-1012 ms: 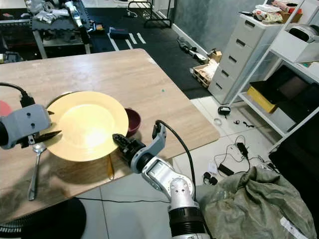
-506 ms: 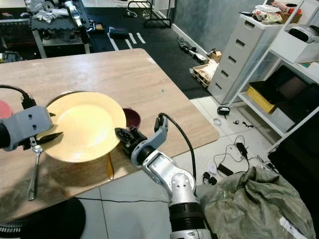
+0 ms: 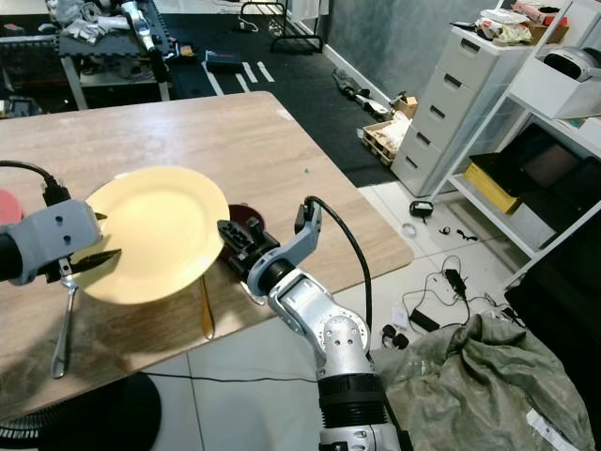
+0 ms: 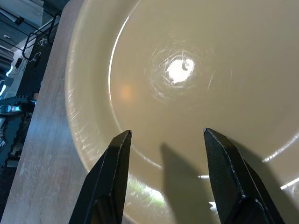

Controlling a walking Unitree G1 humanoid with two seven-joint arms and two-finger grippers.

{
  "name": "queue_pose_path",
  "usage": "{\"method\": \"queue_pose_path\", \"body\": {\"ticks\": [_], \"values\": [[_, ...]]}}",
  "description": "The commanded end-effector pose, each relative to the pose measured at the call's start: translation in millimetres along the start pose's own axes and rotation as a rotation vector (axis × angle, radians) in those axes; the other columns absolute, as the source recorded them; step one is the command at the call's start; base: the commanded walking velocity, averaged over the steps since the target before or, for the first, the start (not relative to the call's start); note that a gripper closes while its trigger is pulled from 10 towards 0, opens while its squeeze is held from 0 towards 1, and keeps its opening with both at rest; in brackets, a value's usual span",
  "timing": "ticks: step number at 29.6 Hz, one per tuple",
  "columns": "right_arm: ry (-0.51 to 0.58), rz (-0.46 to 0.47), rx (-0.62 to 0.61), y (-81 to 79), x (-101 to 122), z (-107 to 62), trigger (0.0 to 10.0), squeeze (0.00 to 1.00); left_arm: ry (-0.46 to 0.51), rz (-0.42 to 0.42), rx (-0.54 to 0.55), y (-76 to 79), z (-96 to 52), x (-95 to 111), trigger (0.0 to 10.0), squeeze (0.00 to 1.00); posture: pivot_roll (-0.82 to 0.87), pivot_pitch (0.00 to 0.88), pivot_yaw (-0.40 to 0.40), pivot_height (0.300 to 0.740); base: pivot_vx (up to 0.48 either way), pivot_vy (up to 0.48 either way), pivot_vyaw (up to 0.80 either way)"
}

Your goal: Setting the table

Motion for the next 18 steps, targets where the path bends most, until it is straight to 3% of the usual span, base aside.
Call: {"method": "queue_pose_path", "body": {"ticks": [1,2,7,8,18], "values": [[-0.106,0.095,0.196,-52.5,-45.4,25.5,3.0,0.00,-0.008,-0.001,-0.016,5.0,2.4,-1.2,10.0,0.00,0.16,0.074,-0.014,0.740,0.000,0.000,0.00],[-0.109,0.079,0.191,-51.7,-45.9,25.6,10.0,0.00,-0.008,-0.001,-0.016,5.0,2.4,-1.2,10.0,0.00,0.16,0.074,-0.014,0.740,0.000,0.000,0.00],[-0.115,0.042,0.170,-48.7,-47.6,26.6,10.0,0.00,-0.008,-0.001,-0.016,5.1,2.6,-1.2,10.0,0.00,0.16,0.074,-0.013,0.740,0.000,0.000,0.00],[-0.117,0.033,0.160,-46.9,-49.0,27.0,10.0,1.00,-0.008,-0.002,-0.016,5.1,2.7,-1.2,10.0,0.00,0.16,0.074,-0.013,0.740,0.000,0.000,0.00],[-0.175,-0.009,0.096,-31.9,-62.1,26.0,10.0,1.00,-0.006,0.000,-0.015,4.7,2.5,-0.5,10.0,0.00,0.16,0.074,-0.014,0.740,0.000,0.000,0.00]]}}
Point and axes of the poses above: a point about 5 cm out from each wrist's last joint towards the gripper, its own z axis pointing out of the wrist towards the gripper, its own x axis along the axis of the wrist's last joint, y = z × x, the point moved 2 cm from there along z, pointing out of the wrist towards the gripper, and after that the axes turned 2 degrees about z, right-handed, at the moved point
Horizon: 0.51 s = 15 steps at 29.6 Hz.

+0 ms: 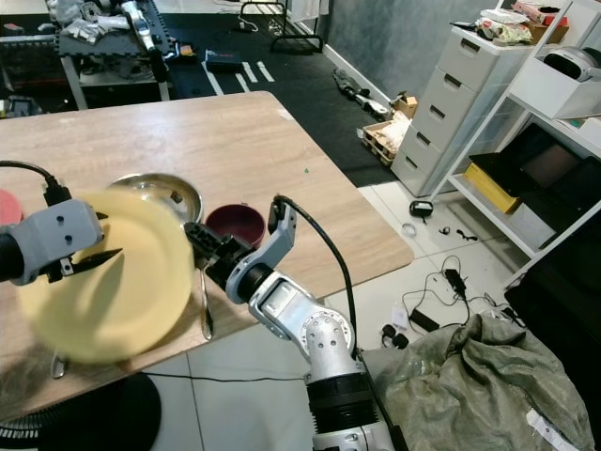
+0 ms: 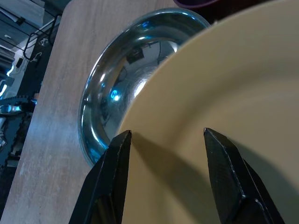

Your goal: Setting the table

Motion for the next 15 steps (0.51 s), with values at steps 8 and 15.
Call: {"method": "queue_pose_path", "body": {"ticks": [8,15], "values": [[-0.154,0.039,0.065,-16.2,-48.3,18.5,10.0,0.00,-0.001,0.000,-0.036,10.2,3.3,0.9,10.0,0.00,0.16,0.068,-0.014,0.740,0.000,0.000,0.00],[-0.154,0.027,0.057,-10.4,-46.8,15.2,10.0,0.00,0.038,-0.013,-0.095,30.3,9.2,9.3,10.0,0.00,0.16,0.062,-0.010,0.740,0.000,0.000,0.00]]}}
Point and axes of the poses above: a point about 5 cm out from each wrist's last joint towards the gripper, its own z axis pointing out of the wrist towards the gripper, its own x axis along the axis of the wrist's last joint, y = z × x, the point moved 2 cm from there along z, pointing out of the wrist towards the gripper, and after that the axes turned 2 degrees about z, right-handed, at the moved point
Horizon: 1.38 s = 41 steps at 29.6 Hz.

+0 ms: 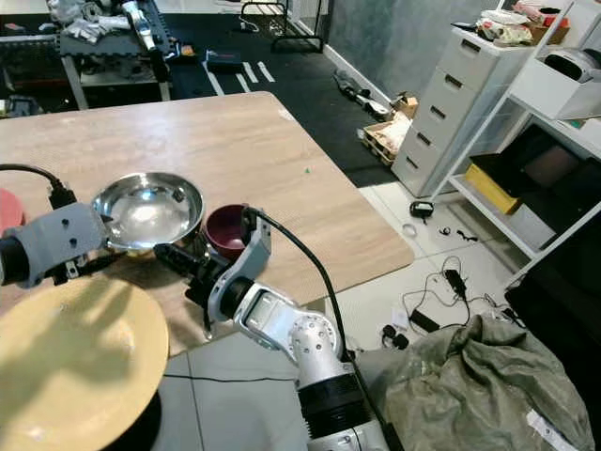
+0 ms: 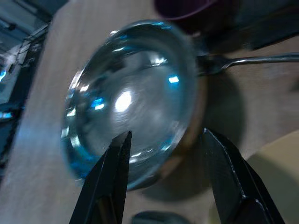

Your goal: Setting the table

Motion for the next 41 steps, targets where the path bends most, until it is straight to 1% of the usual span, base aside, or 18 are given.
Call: {"method": "queue_pose_path", "body": {"ticks": [1,3,4,9,15,16,19,22,25,26,27,28,30,31,34,36,38,41], "values": [[-0.034,0.077,0.060,-13.6,-22.4,13.0,10.0,0.00,0.013,-0.003,-0.053,13.5,4.2,3.8,10.0,0.00,0.16,0.062,-0.010,0.740,0.000,0.000,0.00],[-0.033,0.074,0.056,-12.2,-22.4,12.5,10.0,0.00,0.024,-0.005,-0.062,17.1,5.2,6.6,10.0,0.00,0.16,0.062,-0.010,0.740,0.000,0.000,0.00],[-0.022,0.062,0.056,-11.6,-19.3,10.7,10.0,0.00,0.049,-0.013,-0.085,25.3,7.6,11.7,10.0,0.00,0.16,0.058,-0.010,0.740,0.000,0.000,0.00],[0.005,0.021,0.065,-13.2,-10.5,7.3,10.0,0.00,0.088,-0.050,-0.106,33.1,10.3,18.7,10.0,0.00,0.16,0.058,-0.009,0.740,0.000,0.000,0.00],[0.053,-0.038,0.043,-6.5,9.8,-6.0,10.0,0.00,0.138,-0.193,-0.208,61.9,5.5,26.1,10.0,0.00,0.15,0.060,0.001,0.740,0.000,0.000,0.00],[0.053,-0.038,0.043,-6.5,9.8,-6.0,10.0,0.00,0.138,-0.193,-0.208,61.9,5.5,26.1,10.0,0.00,0.15,0.060,0.001,0.740,0.000,0.000,0.00],[0.064,-0.090,0.007,5.3,20.2,-20.1,10.0,0.00,0.142,-0.287,-0.257,71.1,-12.6,26.2,10.0,0.00,0.15,0.069,0.002,0.740,0.000,0.000,0.00],[0.087,-0.151,-0.057,25.6,36.4,-42.9,10.0,0.00,0.108,-0.318,-0.298,72.8,-41.7,22.5,10.0,0.00,0.15,0.084,0.001,0.740,0.000,0.000,0.00],[0.087,-0.151,-0.057,25.6,36.4,-42.9,10.0,0.00,0.108,-0.318,-0.298,72.8,-41.7,22.5,10.0,0.00,0.15,0.084,0.001,0.740,0.000,0.000,0.00],[0.114,-0.177,-0.099,37.2,48.4,-58.4,10.0,0.00,0.079,-0.325,-0.324,73.4,-60.2,21.9,10.0,0.00,0.16,0.092,0.004,0.740,0.000,0.000,0.00],[0.114,-0.177,-0.099,37.2,48.4,-58.4,10.0,0.00,0.079,-0.325,-0.324,73.4,-60.2,21.9,10.0,0.00,0.16,0.092,0.004,0.740,0.000,0.000,0.00],[0.142,-0.190,-0.129,44.6,57.8,-69.6,10.0,0.00,0.048,-0.340,-0.342,75.3,-72.9,20.4,10.0,0.00,0.16,0.096,0.006,0.740,0.000,0.000,0.00],[0.142,-0.190,-0.129,44.6,57.8,-69.6,10.0,0.00,0.048,-0.340,-0.342,75.3,-72.9,20.4,10.0,0.00,0.16,0.096,0.006,0.740,0.000,0.000,0.00],[0.166,-0.197,-0.156,50.0,64.0,-75.3,10.0,0.00,0.025,-0.376,-0.347,79.8,-77.1,15.5,10.0,0.00,0.16,0.098,0.005,0.740,0.000,0.000,0.00],[0.186,-0.199,-0.177,53.8,68.0,-77.2,10.0,0.00,0.007,-0.438,-0.328,85.6,-72.9,6.1,10.0,0.00,0.16,0.098,0.005,0.740,0.000,0.000,0.00],[0.201,-0.202,-0.190,55.8,70.0,-75.3,10.0,0.00,-0.060,-0.512,-0.233,89.3,-55.9,-16.1,10.0,0.00,0.15,0.096,0.006,0.740,0.000,0.000,0.00],[0.210,-0.204,-0.195,56.5,71.3,-74.0,10.0,0.00,-0.121,-0.526,-0.173,92.2,-43.1,-32.0,10.0,0.00,0.15,0.094,0.005,0.740,0.000,0.000,0.00],[0.220,-0.212,-0.197,56.5,72.8,-73.7,10.0,0.00,-0.132,-0.544,-0.123,89.7,-31.7,-40.2,10.0,0.00,0.15,0.093,0.002,0.740,0.000,0.000,0.00]]}}
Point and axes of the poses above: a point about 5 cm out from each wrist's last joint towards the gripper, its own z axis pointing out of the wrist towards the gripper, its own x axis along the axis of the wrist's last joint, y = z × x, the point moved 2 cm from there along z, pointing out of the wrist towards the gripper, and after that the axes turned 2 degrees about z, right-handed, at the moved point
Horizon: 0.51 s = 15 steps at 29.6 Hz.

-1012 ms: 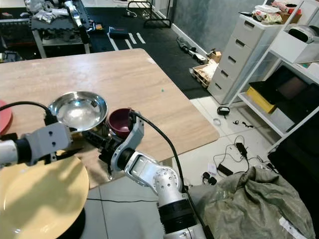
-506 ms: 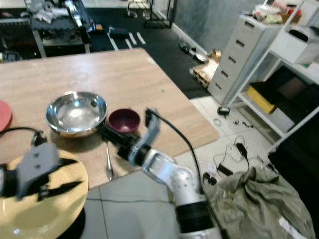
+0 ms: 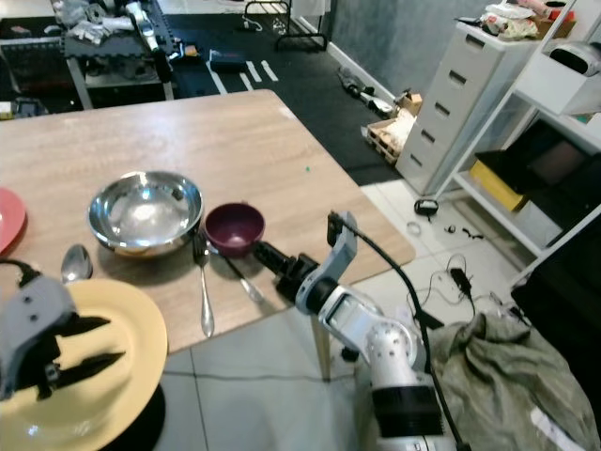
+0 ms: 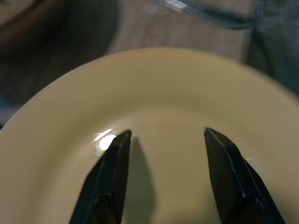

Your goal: Setting the table

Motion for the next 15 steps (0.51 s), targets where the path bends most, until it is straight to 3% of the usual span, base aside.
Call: {"method": "queue_pose_path", "body": {"ticks": [1,6,7,15], "values": [[0.012,-0.007,-0.016,3.7,1.6,-0.2,10.0,0.00,-0.002,-0.014,0.043,-5.7,8.9,-4.6,10.0,0.00,0.15,0.092,0.002,0.740,0.000,0.000,0.00],[0.028,-0.072,-0.048,7.4,6.2,0.2,10.0,0.00,0.038,-0.118,0.122,-20.8,23.1,-2.9,10.0,0.00,0.13,0.091,0.006,0.740,0.000,0.000,0.00],[0.054,-0.089,-0.076,14.0,13.7,-2.4,10.0,0.00,0.046,-0.141,0.143,-25.9,33.8,-1.2,10.0,0.00,0.13,0.091,0.005,0.740,0.000,0.000,0.00],[0.105,-0.111,-0.130,27.2,28.9,-14.0,10.0,0.00,0.083,-0.135,0.171,-37.5,69.9,15.8,10.0,0.00,0.10,0.085,0.014,0.740,0.000,0.000,0.00]]}}
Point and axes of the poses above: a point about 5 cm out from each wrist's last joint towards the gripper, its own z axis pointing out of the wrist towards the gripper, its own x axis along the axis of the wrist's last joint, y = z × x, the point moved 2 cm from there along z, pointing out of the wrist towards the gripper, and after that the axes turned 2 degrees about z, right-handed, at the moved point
